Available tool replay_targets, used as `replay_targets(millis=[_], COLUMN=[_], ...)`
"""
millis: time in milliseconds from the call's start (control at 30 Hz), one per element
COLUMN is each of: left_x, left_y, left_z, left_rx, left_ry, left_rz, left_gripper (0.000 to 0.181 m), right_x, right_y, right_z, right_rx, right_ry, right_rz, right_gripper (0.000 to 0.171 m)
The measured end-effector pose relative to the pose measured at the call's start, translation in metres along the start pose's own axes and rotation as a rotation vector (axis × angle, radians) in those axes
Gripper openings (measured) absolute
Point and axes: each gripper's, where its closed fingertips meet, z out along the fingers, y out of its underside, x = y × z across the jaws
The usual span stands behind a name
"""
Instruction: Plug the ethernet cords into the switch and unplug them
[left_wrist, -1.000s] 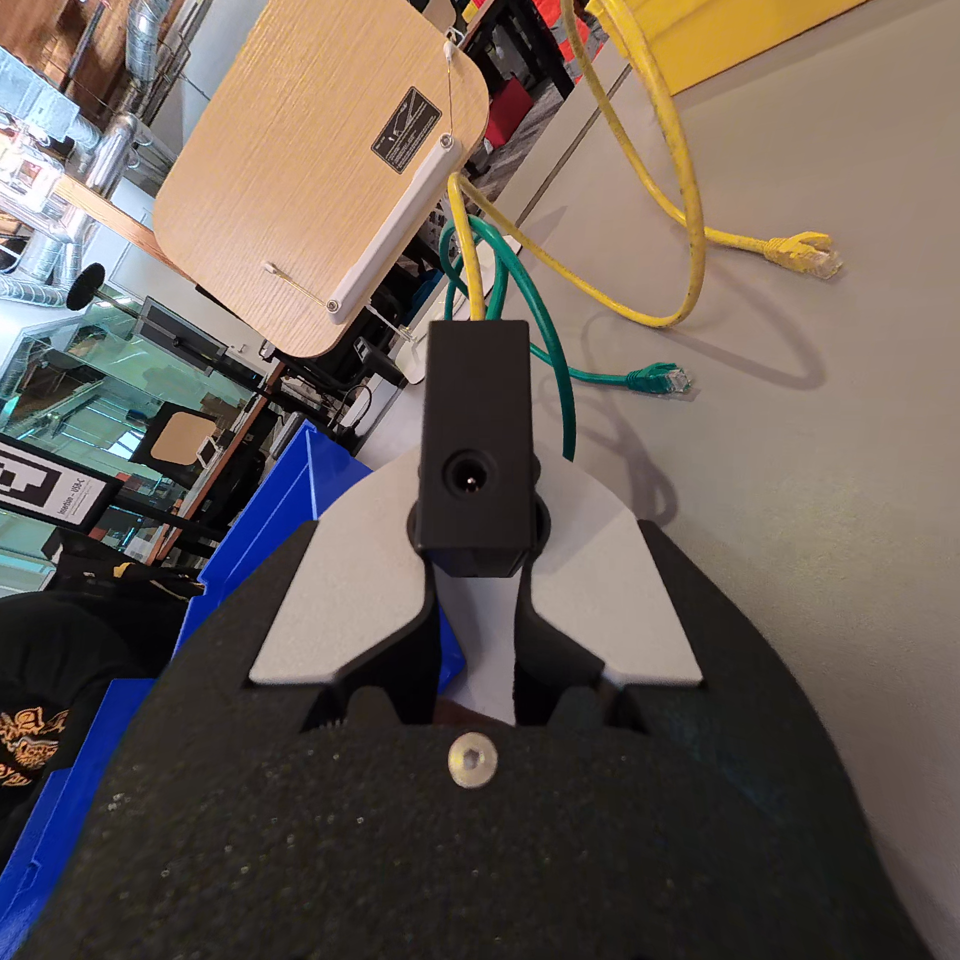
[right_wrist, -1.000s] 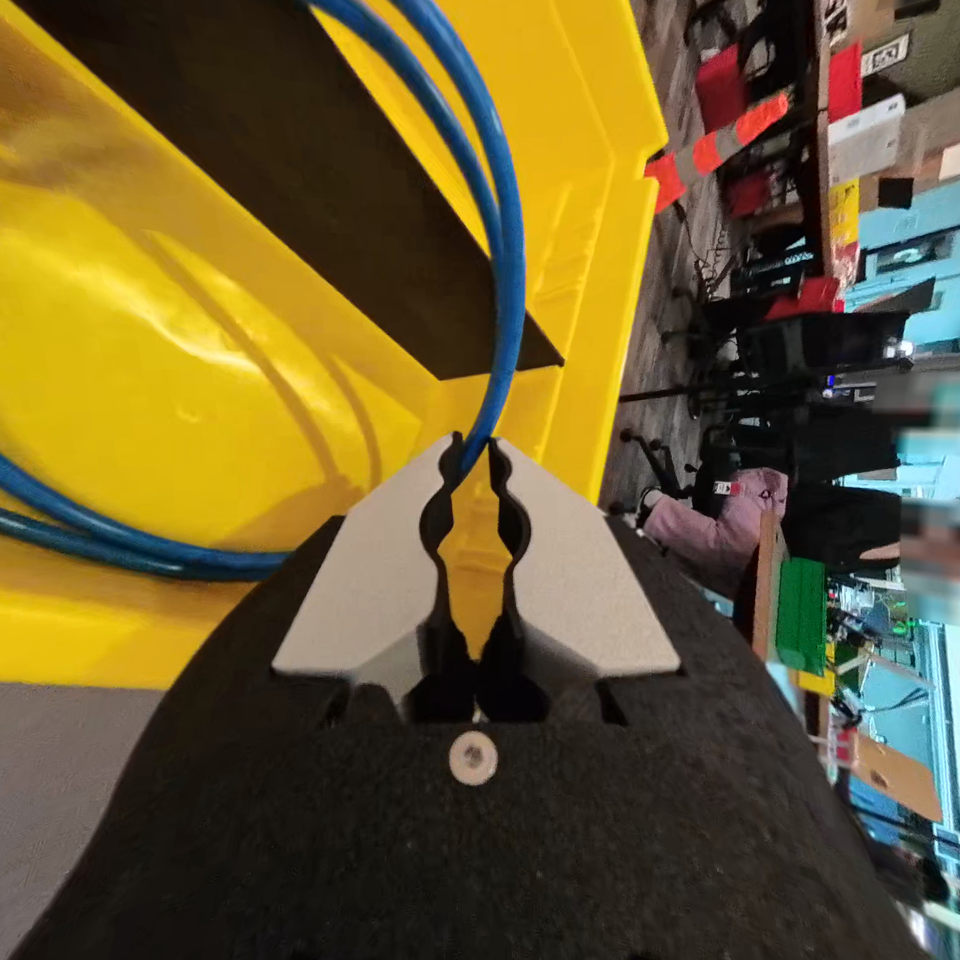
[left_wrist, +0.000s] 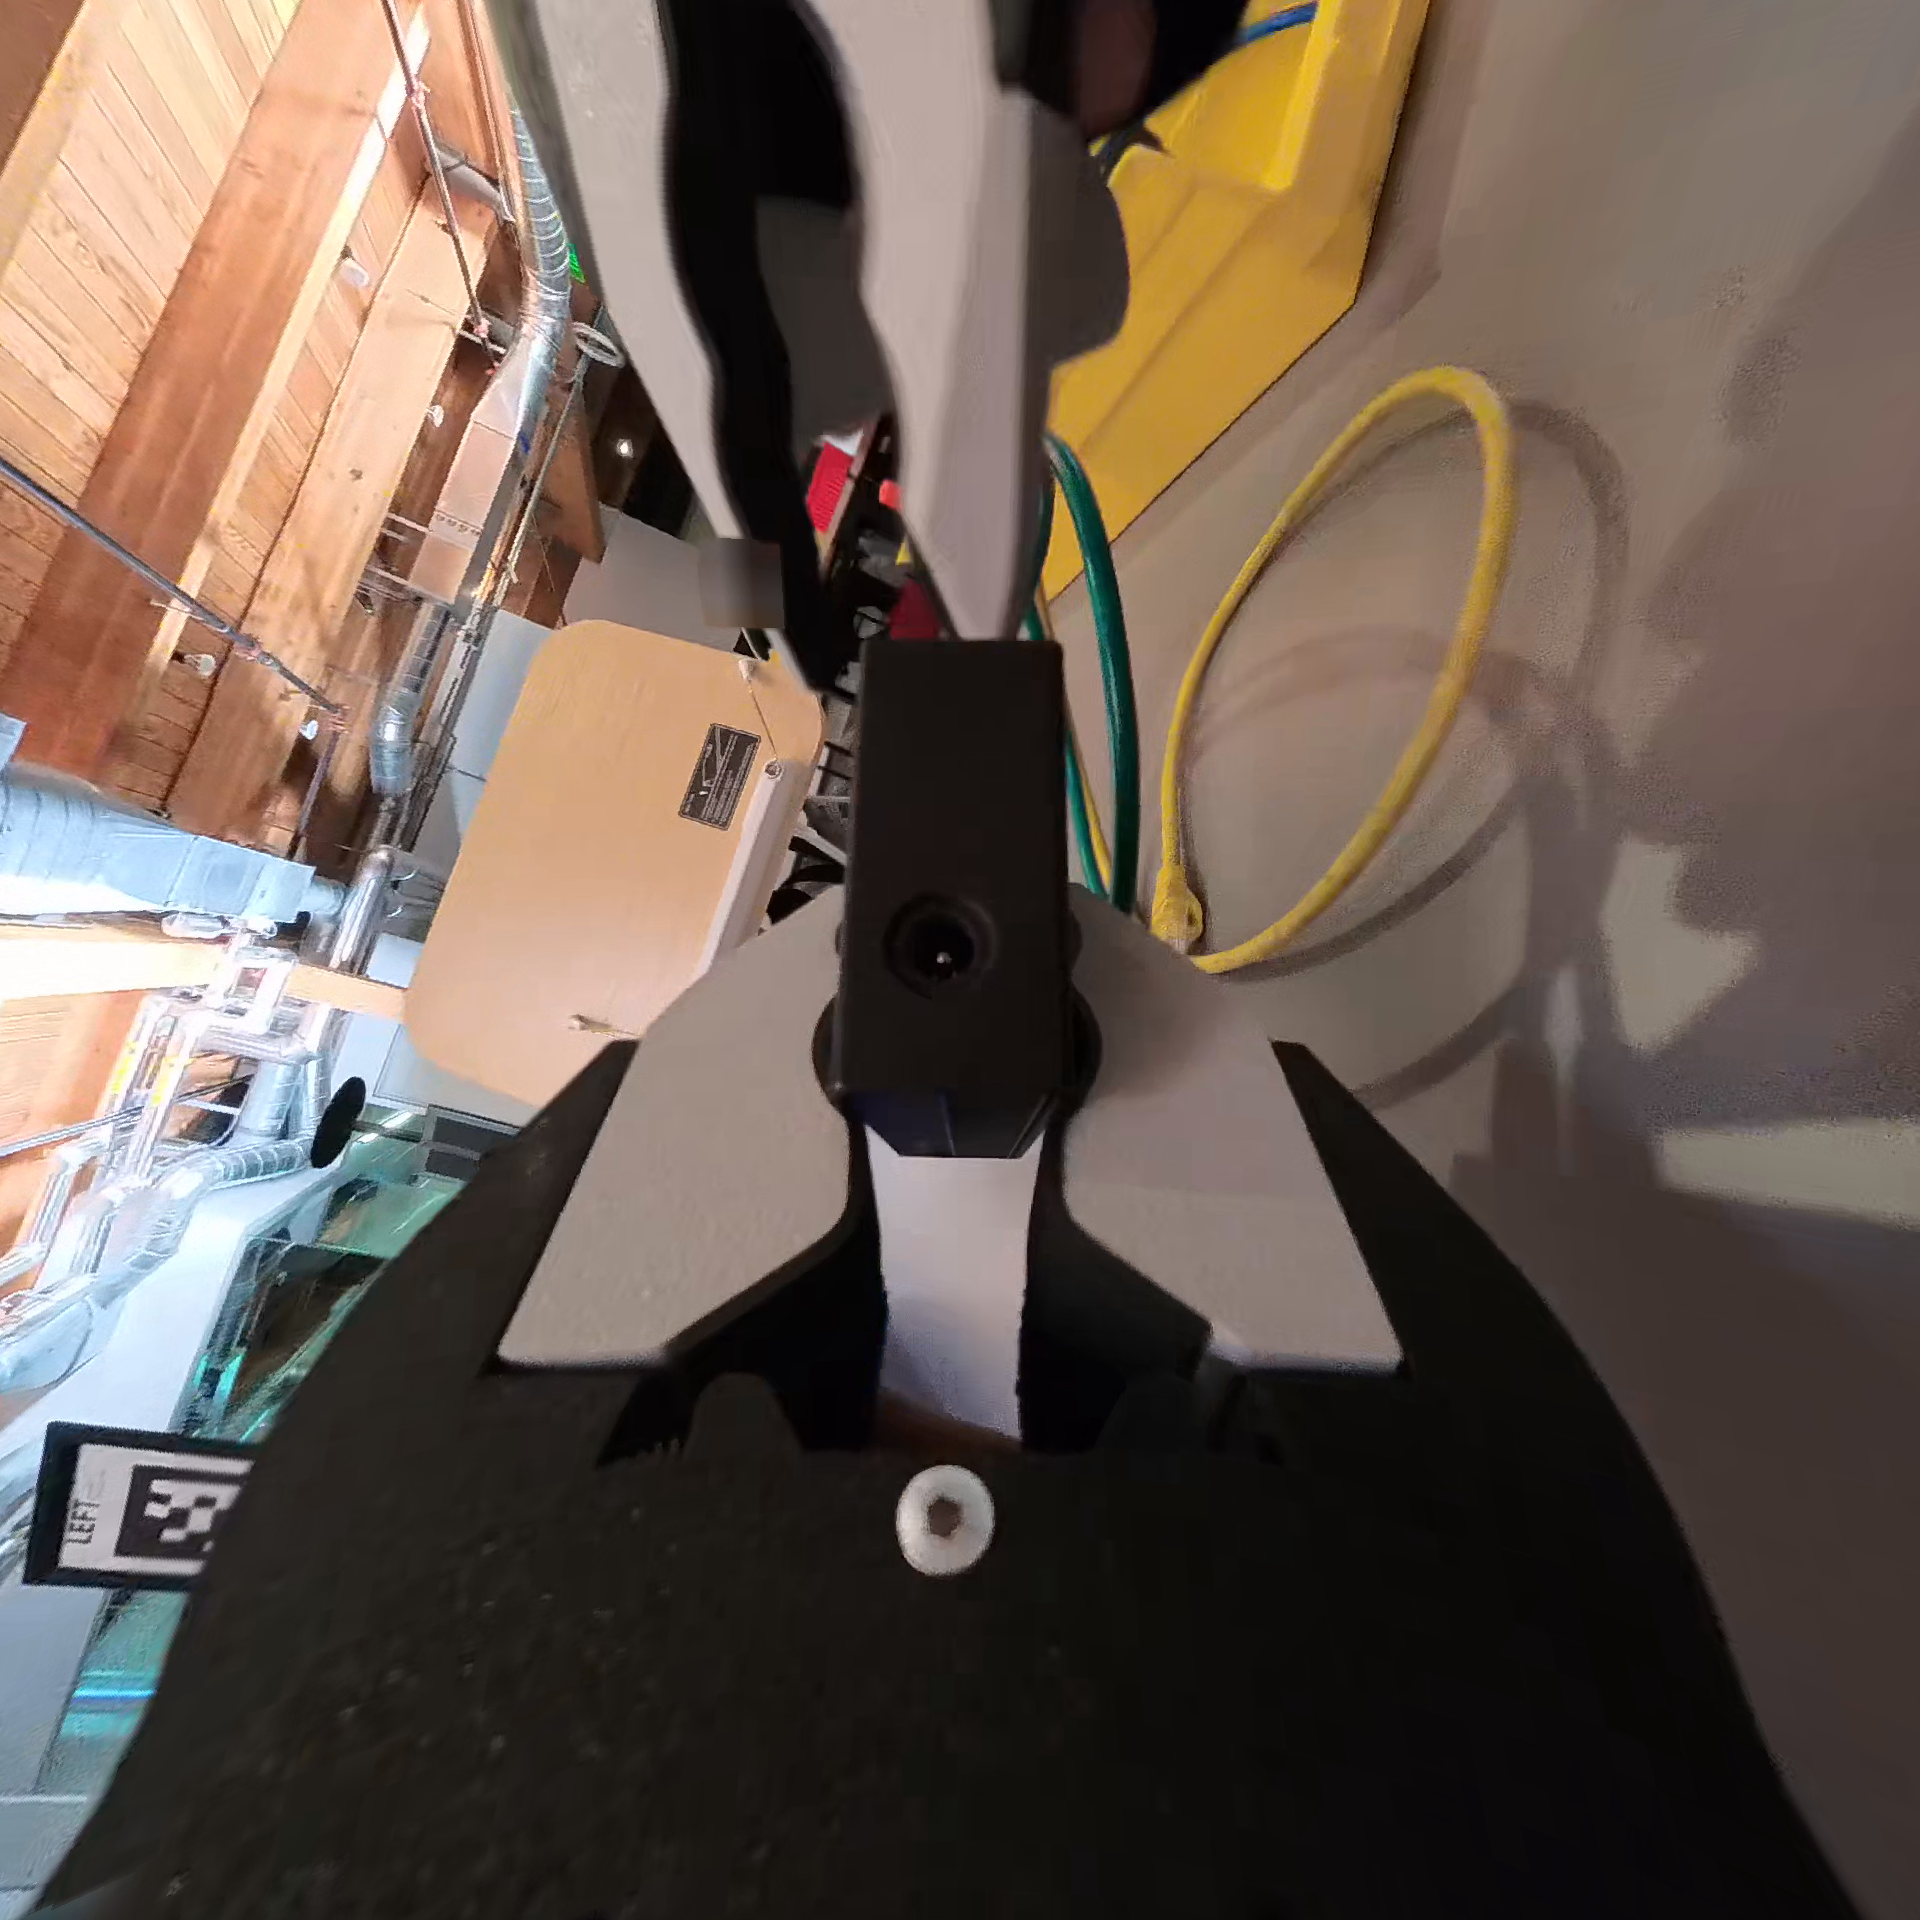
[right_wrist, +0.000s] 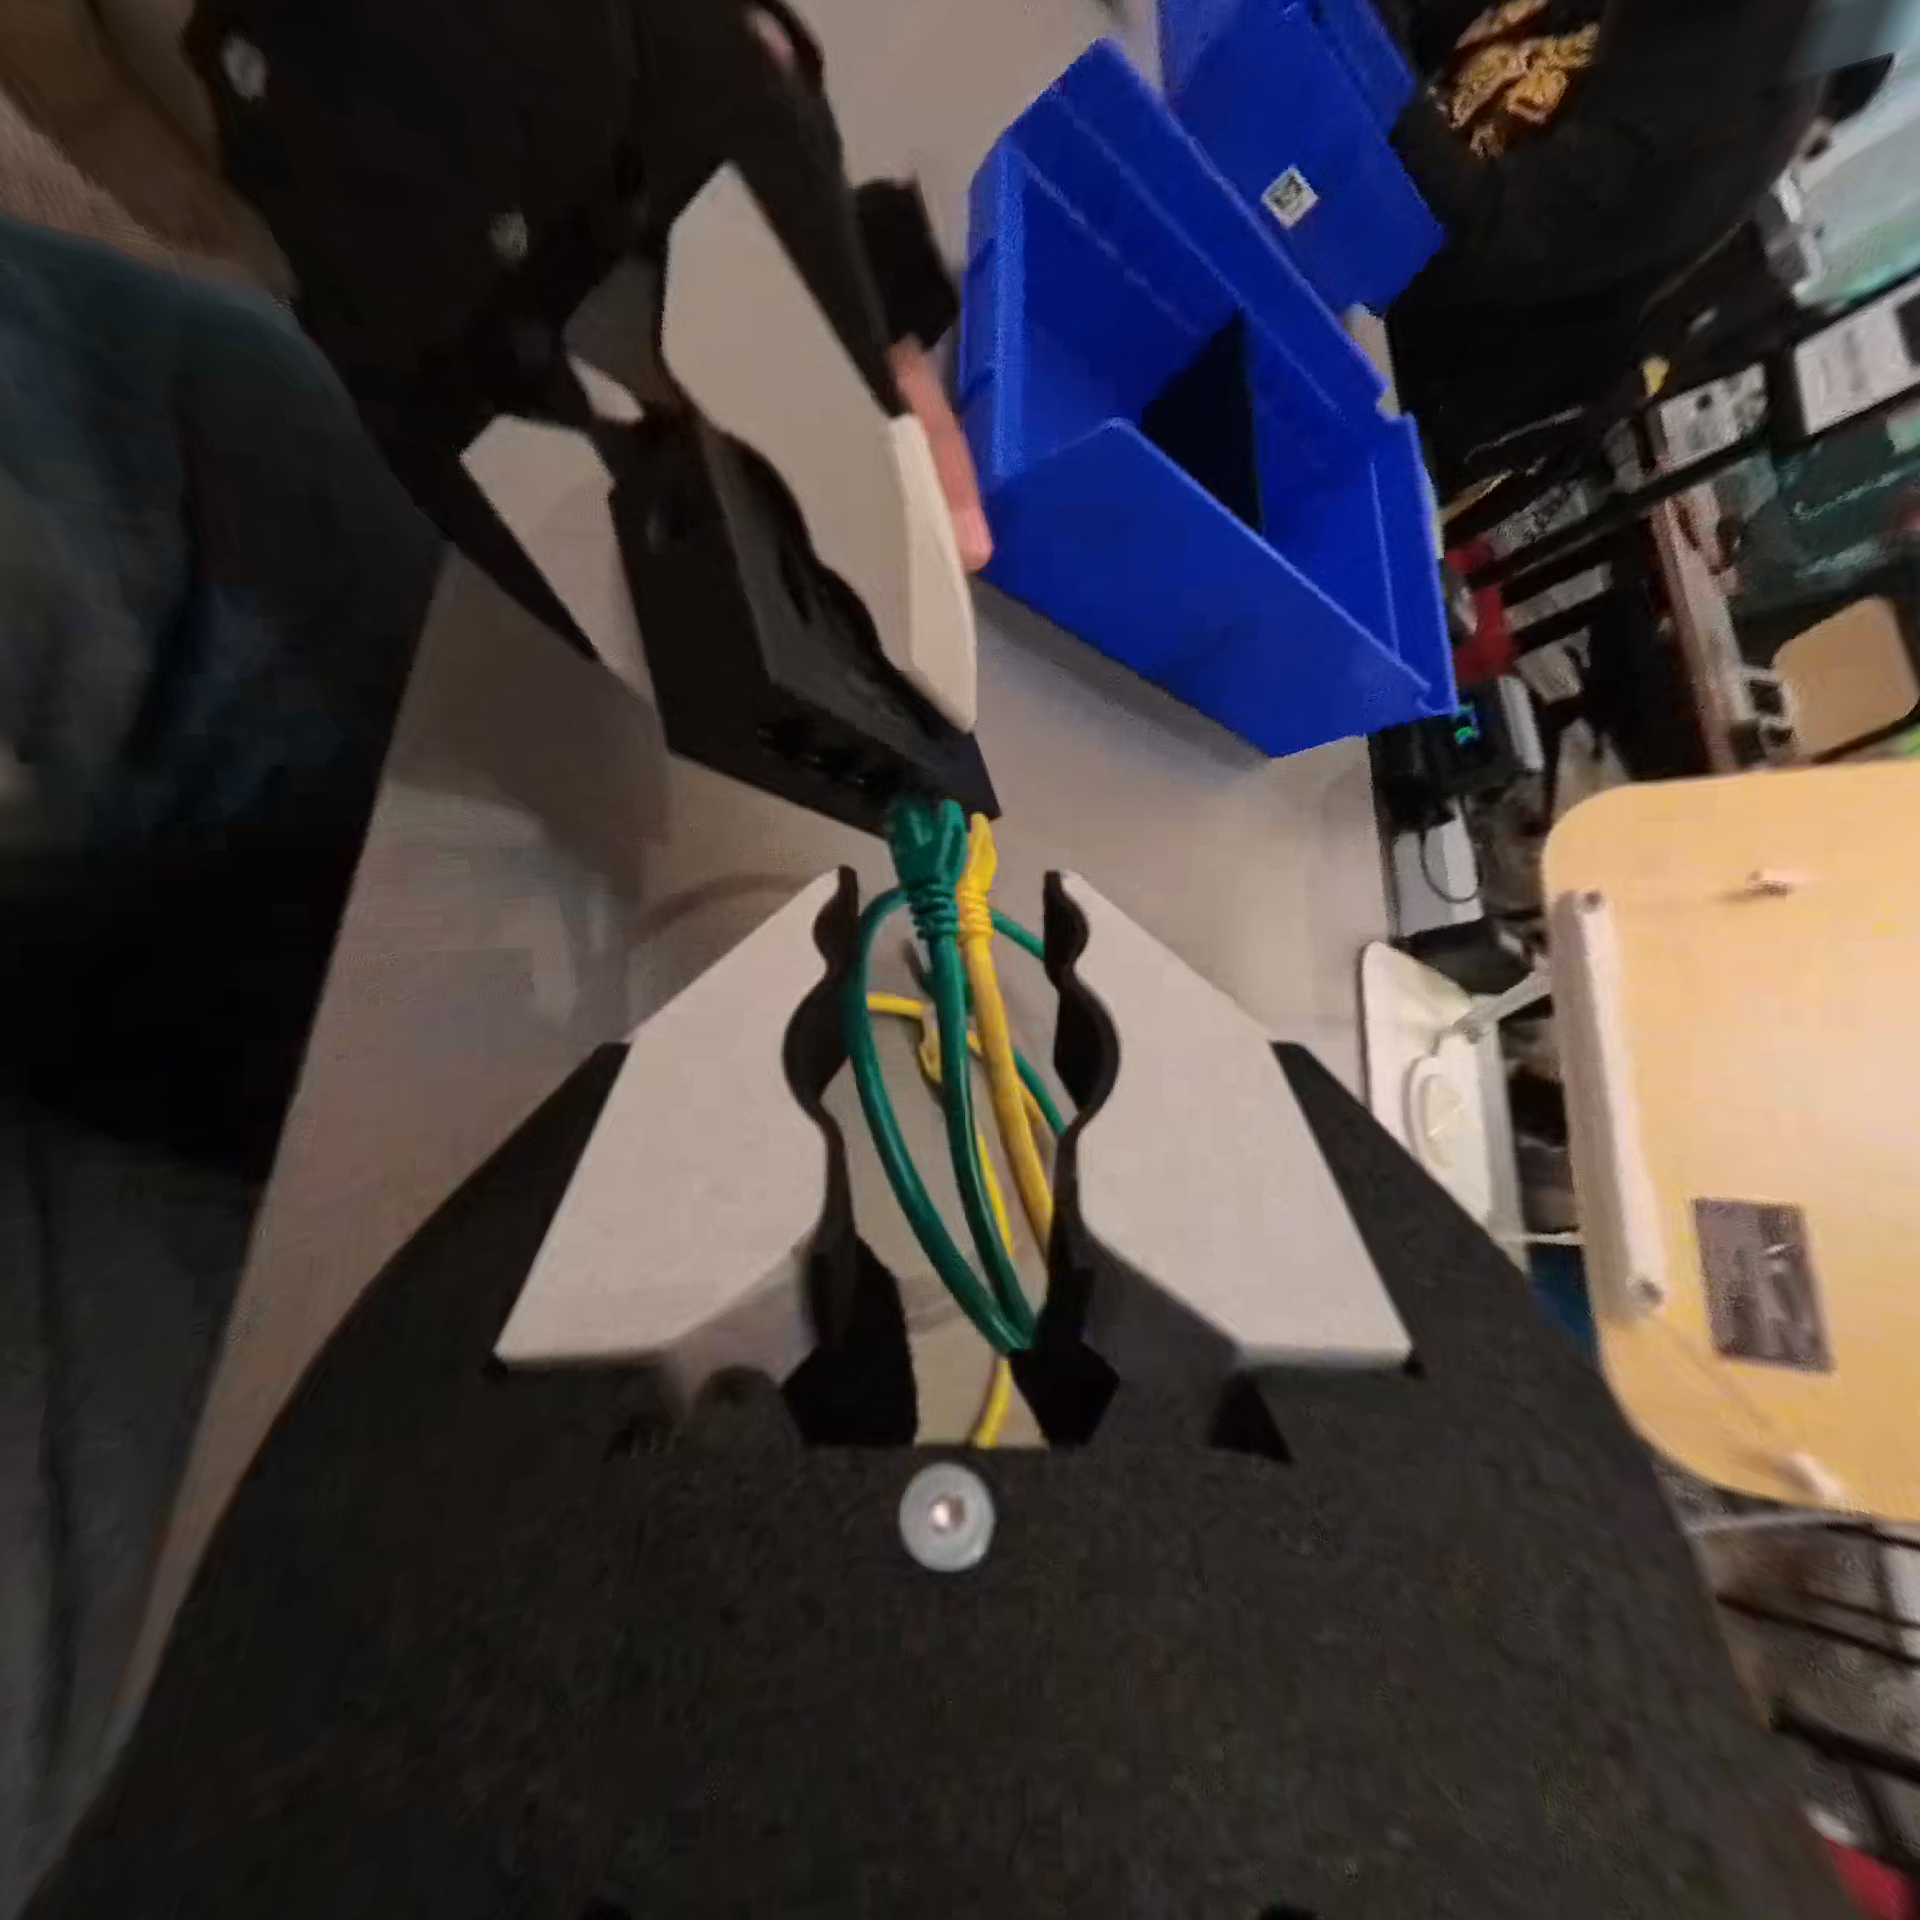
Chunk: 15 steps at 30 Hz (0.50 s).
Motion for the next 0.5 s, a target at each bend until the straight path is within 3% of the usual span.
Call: replay_targets(millis=[133, 500], left_x=[-0.001, 0.005], left_y=[0.0, 0.005], left_z=[0.0, 0.001], left_rx=[0.005, -0.015], left_ry=[0.004, 0.02], left_rz=[0.004, 0.023], left_gripper=[0.03, 0.03], right_x=[-0.001, -0.006], right_y=[0.0, 0.005], right_z=[0.016, 0.033], right_rx=[-0.033, -0.163], right_ry=[0.093, 0.179], right_rz=[-0.298, -0.571], right_gripper=[0.026, 0.015])
